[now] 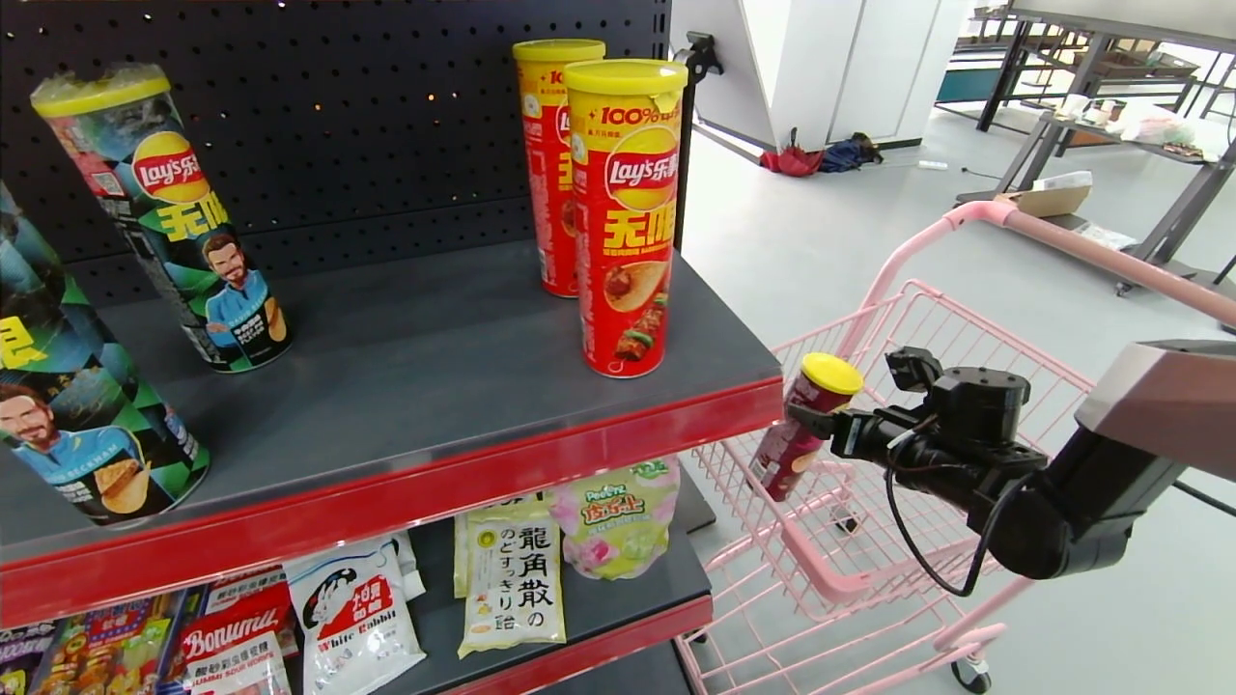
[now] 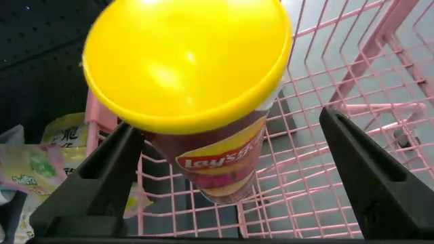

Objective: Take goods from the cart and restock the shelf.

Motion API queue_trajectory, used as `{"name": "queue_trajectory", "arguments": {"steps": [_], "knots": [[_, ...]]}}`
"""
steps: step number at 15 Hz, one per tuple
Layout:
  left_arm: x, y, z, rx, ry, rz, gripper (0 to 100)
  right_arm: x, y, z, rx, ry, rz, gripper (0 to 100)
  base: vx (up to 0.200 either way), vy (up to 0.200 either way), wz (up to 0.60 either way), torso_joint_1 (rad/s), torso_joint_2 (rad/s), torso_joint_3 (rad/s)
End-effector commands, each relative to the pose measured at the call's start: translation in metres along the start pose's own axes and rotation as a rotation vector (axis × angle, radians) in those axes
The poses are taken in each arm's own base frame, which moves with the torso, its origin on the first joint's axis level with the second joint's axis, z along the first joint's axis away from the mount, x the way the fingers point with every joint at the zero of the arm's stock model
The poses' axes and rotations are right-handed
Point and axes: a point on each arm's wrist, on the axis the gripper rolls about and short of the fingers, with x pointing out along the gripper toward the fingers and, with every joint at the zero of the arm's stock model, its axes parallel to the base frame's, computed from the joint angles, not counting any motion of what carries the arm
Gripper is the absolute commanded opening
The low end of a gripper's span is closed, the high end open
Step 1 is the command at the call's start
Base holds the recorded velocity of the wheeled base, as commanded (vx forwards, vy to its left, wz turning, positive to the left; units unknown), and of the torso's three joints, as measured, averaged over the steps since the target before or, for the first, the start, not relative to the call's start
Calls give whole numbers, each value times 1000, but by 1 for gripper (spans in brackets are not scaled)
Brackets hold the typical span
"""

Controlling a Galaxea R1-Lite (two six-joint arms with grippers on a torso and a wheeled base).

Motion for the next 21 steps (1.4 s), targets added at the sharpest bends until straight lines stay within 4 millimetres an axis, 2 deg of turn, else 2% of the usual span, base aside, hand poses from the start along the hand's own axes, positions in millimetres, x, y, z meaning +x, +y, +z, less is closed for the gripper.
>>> {"name": "queue_trajectory", "arguments": {"steps": [1,5,11,12,17,18,20,21], "knots": [[0,0,0,0,0,1,100,5,1,-9,10,24,7,100,0,0,0,0,0,0],[0,0,0,1,0,1,100,25,12,-1,14,-27,53,100,0,0,0,0,0,0],[0,0,0,1,-1,2,100,32,16,-8,13,-12,66,100,0,0,0,0,0,0],[0,0,0,1,-1,2,100,32,17,-8,12,-17,67,0,0,0,0,0,0,0],[0,0,0,19,-1,2,100,23,20,-10,0,-38,64,0,0,0,0,0,0,0],[0,0,0,18,-1,2,100,15,21,-4,-6,-57,43,0,0,0,0,0,0,0],[0,0,0,19,0,2,100,-12,32,23,-38,-104,36,0,0,0,0,0,0,0],[0,0,0,19,-1,1,100,-20,35,30,-57,-109,34,0,0,0,0,0,0,0]]}}
